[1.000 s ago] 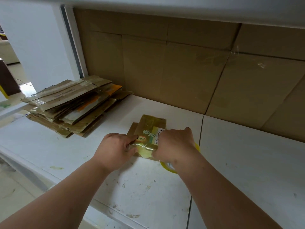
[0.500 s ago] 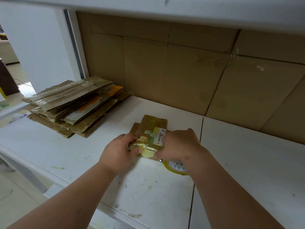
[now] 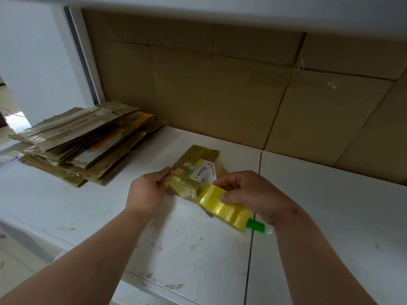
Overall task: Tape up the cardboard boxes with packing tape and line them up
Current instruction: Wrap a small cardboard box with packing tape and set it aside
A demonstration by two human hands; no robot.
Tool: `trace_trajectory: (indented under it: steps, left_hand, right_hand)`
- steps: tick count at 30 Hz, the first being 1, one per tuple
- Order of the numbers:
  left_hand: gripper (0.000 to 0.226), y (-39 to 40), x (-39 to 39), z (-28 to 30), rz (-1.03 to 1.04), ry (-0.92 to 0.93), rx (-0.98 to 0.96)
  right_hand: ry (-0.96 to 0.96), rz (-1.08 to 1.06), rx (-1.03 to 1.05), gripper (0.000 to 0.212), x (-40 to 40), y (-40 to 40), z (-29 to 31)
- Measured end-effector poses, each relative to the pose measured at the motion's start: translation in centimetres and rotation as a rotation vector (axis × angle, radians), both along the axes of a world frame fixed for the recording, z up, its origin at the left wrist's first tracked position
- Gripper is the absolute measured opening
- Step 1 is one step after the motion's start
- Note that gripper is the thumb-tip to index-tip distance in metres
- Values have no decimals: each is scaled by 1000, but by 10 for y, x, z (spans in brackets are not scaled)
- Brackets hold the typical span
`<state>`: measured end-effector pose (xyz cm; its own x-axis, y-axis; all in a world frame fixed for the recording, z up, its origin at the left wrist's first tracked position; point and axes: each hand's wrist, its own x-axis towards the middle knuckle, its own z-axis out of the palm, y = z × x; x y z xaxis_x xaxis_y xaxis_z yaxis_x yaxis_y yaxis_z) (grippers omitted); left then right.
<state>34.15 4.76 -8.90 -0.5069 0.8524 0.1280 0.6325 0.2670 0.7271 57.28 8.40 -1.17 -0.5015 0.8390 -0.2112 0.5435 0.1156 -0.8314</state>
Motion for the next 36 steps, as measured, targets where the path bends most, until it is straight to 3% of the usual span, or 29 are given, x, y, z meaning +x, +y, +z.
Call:
trace_trajectory:
  steps: [4, 7, 12, 15, 19, 21, 23, 26, 30, 34, 36]
  left_hand:
    - [41, 1, 1, 11, 48, -143, 9]
    - [48, -2, 9, 20, -78, -359, -34]
    - [110, -6, 32, 28, -300, -638, -208]
    - [111, 0, 31, 27, -298, -694, -215]
    - [98, 7, 29, 26, -321, -466, -219]
    - [87, 12, 27, 19, -297, -177, -229]
    - [66, 16, 23, 9, -265, 58, -114]
    - [36, 21, 21, 0, -409, 126, 106]
    - [34, 25, 21, 7, -506, 197, -17]
    - [39, 31, 21, 13, -541, 280, -164]
    - [39, 32, 21, 13, -534, 294, -202]
  right_hand:
    - [300, -170, -133, 28, -4, -10, -27]
    - [454, -301, -211, 29, -5, -14, -37]
    - [611, -311, -271, 29, -8, -31, -45]
    - [660, -304, -277, 31, -7, -39, -50]
    - [620, -302, -238, 46, -3, -42, -57]
    - [600, -252, -252, 41, -2, -46, -61]
    - [630, -224, -274, 34, -1, -51, -61]
    - [676, -237, -286, 39, 1, -54, -64]
    - [657, -275, -269, 23, -2, -61, -64]
    - [662, -359, -272, 32, -7, -67, -61]
    - [686, -404, -306, 22, -5, -70, -61]
